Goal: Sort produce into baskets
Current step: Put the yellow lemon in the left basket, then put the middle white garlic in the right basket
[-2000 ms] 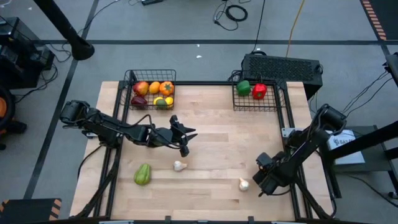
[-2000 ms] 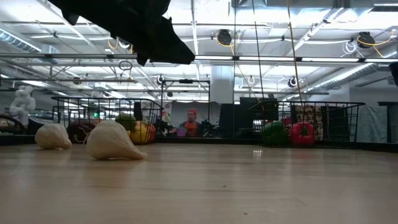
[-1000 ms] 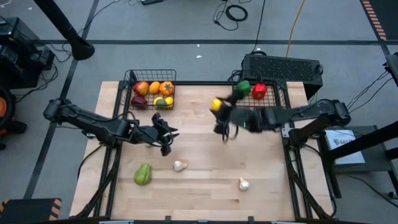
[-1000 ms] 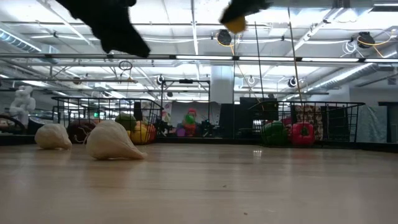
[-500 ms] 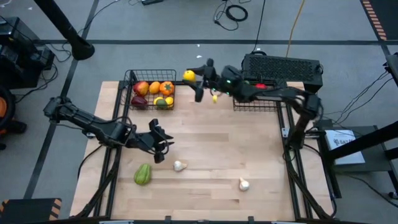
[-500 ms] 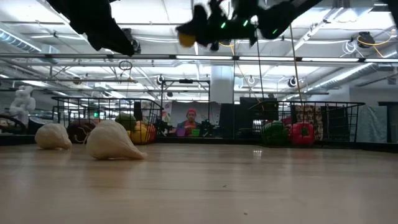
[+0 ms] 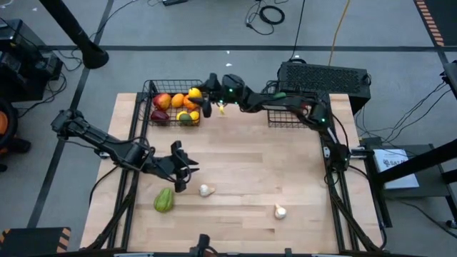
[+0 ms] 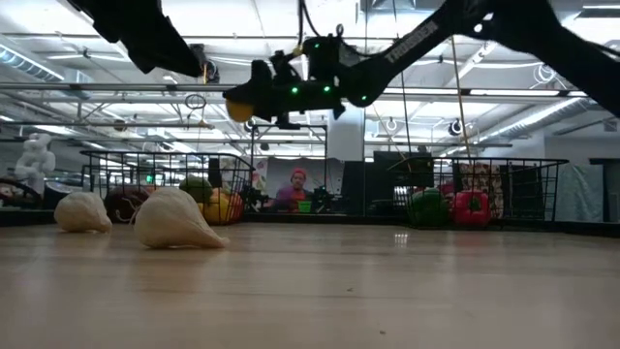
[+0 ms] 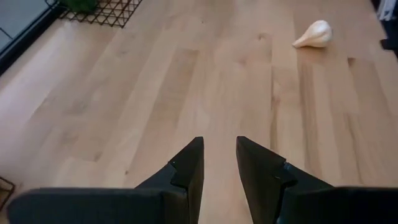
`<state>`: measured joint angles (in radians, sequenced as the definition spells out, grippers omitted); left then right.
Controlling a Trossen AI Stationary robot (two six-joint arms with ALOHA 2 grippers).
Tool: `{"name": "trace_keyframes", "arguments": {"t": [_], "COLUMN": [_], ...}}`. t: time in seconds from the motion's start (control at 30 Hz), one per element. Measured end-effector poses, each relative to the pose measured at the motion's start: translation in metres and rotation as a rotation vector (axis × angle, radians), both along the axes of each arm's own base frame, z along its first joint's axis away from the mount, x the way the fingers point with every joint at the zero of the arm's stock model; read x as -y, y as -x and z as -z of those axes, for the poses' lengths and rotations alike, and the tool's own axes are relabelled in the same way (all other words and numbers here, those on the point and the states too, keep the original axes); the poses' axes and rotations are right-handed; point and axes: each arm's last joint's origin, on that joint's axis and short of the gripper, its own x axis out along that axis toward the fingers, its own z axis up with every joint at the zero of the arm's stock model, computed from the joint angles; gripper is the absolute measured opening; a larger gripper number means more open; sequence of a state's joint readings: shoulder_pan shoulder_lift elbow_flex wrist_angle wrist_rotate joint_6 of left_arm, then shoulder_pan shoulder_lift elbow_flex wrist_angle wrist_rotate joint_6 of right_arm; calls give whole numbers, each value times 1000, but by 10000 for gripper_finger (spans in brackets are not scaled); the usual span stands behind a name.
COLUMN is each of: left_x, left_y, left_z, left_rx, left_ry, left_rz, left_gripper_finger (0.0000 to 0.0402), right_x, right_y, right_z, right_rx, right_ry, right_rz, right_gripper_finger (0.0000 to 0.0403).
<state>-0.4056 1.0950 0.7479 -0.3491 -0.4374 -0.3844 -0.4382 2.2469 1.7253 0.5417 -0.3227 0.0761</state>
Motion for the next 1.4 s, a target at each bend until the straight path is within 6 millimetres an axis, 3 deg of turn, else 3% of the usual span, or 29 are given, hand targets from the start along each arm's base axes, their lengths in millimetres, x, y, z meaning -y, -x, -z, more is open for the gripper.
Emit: {"name": "trace_keyframes", "arguments": {"t": [0.37, 0.67, 0.9, 1.03, 1.23, 1.33, 1.4], "left_x": [4, 6, 7, 7, 6, 7, 7], "left_y": [-1, -1, -1, 0, 0, 0, 0], "left_z": [-3, -4, -4, -4, -4, -4, -4], "left_rx": [40, 51, 51, 50, 52, 52, 54], "left_ry": [10, 14, 11, 6, -22, -23, -22], "left_rz": [7, 16, 22, 22, 10, 13, 15], "left_gripper_finger": [102, 102, 102, 102, 102, 102, 102], "right_x": [11, 15, 12, -3, -56, -91, -115], "right_y": [-25, -24, -20, 1, 61, 94, 111], "right_z": [30, 33, 23, -21, -73, -86, -83], "right_rx": [-66, -87, -126, -270, -715, -877, -913], "right_ry": [-156, -214, -235, -245, -190, -181, -190], "right_rz": [87, 92, 44, -55, -69, -61, -46], "right_gripper_finger": [241, 306, 313, 313, 313, 313, 313]}}
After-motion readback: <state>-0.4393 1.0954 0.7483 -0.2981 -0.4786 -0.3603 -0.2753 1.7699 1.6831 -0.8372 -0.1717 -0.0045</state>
